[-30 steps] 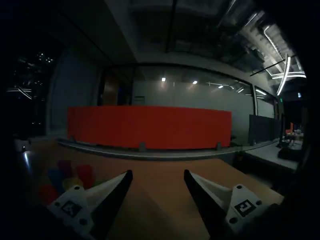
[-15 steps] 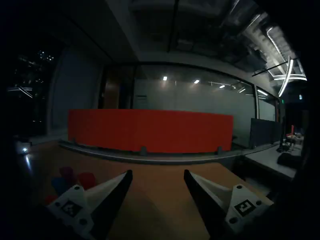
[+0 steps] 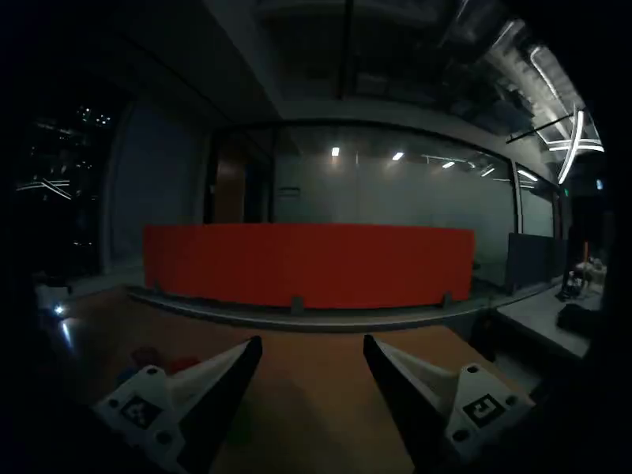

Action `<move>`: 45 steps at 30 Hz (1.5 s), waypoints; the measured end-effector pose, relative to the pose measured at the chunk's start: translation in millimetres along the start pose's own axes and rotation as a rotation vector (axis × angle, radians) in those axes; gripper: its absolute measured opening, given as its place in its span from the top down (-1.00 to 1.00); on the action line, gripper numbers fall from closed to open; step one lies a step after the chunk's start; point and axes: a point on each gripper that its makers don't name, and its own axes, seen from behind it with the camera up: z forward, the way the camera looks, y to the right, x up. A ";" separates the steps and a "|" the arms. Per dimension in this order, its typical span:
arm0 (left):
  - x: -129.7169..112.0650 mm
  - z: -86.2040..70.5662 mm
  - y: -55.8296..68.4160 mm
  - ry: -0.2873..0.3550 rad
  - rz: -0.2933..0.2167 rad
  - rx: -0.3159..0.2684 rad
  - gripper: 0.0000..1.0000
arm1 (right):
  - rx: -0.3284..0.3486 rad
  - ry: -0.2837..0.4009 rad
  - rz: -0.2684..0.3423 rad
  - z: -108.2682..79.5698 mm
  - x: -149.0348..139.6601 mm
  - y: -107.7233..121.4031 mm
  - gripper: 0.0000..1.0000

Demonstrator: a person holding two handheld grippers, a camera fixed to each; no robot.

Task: Pour water

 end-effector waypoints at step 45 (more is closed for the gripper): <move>23.2 3.4 54.0 -0.220 0.161 -0.407 -0.96 | 0.395 -0.233 -0.065 1.4 9.3 -42.2 -0.99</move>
